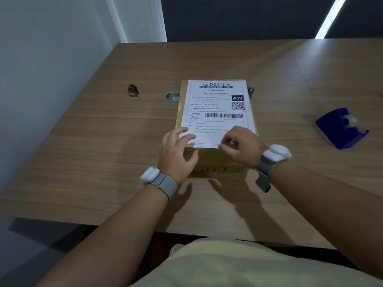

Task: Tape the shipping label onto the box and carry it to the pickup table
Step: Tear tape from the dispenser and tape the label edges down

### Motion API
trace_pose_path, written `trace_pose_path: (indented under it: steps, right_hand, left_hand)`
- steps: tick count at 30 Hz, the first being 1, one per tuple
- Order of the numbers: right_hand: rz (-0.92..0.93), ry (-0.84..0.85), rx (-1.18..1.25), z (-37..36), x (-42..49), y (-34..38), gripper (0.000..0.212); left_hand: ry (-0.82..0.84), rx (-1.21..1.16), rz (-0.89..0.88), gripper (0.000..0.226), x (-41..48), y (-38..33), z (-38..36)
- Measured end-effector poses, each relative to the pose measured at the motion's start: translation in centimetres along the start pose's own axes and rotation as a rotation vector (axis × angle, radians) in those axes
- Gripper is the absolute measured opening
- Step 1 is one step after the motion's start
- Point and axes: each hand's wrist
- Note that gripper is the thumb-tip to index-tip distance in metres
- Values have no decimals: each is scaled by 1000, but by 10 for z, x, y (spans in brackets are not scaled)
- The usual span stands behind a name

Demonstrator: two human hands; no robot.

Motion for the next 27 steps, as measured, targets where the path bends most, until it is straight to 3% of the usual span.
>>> trace_pose_path:
  steps: [4, 8, 12, 18, 23, 27]
  right_hand:
    - [-99, -162, 86, 35, -20, -14, 20]
    - [-303, -359, 208, 65, -49, -43, 18]
    - [-454, -384, 282, 96, -77, -82, 28]
    - [-615, -357, 383, 150, -117, -157, 26]
    - [-761, -334, 445, 185, -138, -216, 22]
    - [-878, -306, 486, 213, -150, -267, 20]
  left_hand:
    - [34, -59, -99, 34, 15, -38, -11]
    - [182, -96, -160, 42, 31, -84, -35]
    - [300, -98, -243, 40, 48, -133, -69]
    - [497, -134, -284, 41, 74, -223, -128]
    - [669, -70, -317, 60, 94, -279, -178]
    - [771, -6, -289, 89, 109, -328, -229]
Point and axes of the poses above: each hand's wrist, its own x-axis towards the middle knuckle, its own z-axis out of the back of the hand, y = z × x, and after that the axes turned 8 degrees about x, right-handed
